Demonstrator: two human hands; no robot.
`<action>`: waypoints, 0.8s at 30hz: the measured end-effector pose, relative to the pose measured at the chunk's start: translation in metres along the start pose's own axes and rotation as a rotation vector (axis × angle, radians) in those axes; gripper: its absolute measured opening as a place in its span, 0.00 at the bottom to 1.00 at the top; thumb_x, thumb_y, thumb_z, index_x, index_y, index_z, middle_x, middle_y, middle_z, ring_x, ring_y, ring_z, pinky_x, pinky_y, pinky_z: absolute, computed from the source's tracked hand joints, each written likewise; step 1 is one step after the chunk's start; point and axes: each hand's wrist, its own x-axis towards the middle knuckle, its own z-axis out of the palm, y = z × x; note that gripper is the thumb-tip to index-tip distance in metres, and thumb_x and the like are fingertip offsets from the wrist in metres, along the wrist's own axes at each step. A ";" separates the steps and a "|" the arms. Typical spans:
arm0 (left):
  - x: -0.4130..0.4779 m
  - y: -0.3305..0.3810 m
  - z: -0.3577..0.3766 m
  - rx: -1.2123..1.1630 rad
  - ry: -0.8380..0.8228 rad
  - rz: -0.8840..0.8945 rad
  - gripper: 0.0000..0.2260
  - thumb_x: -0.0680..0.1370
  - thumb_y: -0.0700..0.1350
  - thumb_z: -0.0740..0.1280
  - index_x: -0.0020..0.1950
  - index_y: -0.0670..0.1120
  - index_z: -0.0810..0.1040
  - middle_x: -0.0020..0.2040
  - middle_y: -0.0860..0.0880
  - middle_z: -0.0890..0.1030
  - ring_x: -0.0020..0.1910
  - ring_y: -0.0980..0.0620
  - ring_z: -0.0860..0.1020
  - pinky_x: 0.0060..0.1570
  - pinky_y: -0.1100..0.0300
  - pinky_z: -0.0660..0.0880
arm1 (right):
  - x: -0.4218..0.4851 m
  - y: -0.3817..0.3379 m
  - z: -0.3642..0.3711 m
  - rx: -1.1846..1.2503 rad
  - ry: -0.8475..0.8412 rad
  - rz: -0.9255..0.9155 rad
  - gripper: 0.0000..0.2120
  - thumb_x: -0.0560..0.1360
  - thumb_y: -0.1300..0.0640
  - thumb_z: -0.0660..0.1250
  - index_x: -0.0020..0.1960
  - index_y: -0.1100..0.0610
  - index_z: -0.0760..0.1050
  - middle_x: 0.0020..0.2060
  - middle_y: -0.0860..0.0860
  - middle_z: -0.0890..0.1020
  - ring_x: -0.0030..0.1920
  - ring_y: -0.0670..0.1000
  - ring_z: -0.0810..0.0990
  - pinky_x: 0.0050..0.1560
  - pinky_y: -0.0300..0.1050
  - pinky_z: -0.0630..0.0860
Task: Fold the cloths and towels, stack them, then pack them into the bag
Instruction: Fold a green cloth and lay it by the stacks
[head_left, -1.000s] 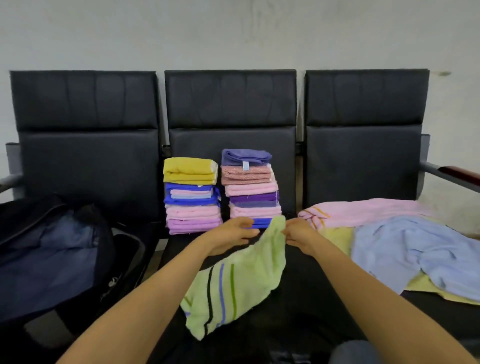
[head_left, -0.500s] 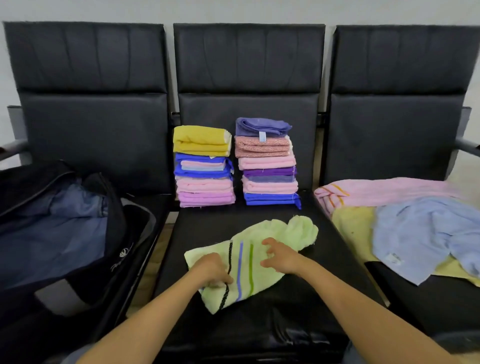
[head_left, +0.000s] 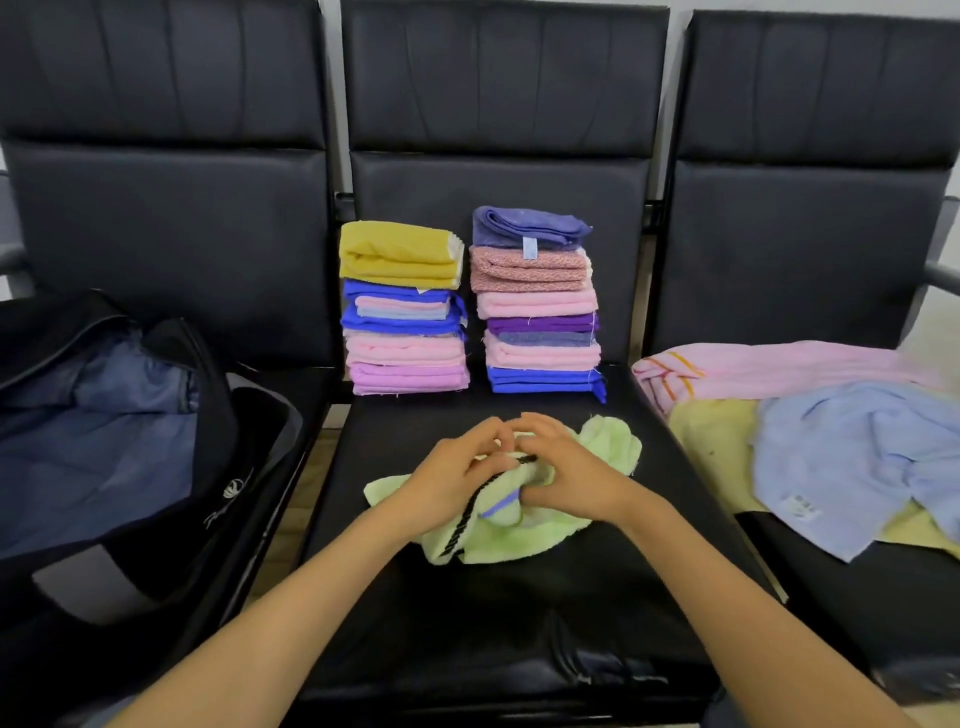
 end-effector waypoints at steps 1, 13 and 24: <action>0.001 0.000 -0.001 -0.023 0.039 -0.021 0.06 0.78 0.47 0.67 0.46 0.51 0.70 0.39 0.56 0.79 0.37 0.60 0.74 0.43 0.64 0.71 | -0.003 0.001 -0.003 0.000 0.020 0.012 0.19 0.72 0.62 0.69 0.62 0.54 0.75 0.64 0.45 0.70 0.68 0.45 0.63 0.70 0.43 0.61; -0.001 -0.006 -0.030 0.040 0.148 -0.271 0.08 0.80 0.38 0.59 0.48 0.45 0.77 0.46 0.46 0.81 0.46 0.50 0.77 0.45 0.61 0.71 | -0.040 0.037 -0.039 -0.009 0.125 0.273 0.14 0.72 0.65 0.65 0.45 0.46 0.66 0.39 0.47 0.73 0.41 0.50 0.72 0.40 0.41 0.68; -0.014 -0.022 0.012 0.128 -0.311 -0.485 0.26 0.62 0.60 0.77 0.56 0.53 0.79 0.54 0.55 0.81 0.54 0.56 0.79 0.58 0.56 0.76 | -0.037 0.036 0.027 -0.259 -0.399 0.266 0.13 0.76 0.50 0.66 0.58 0.54 0.72 0.50 0.50 0.77 0.50 0.51 0.74 0.47 0.41 0.70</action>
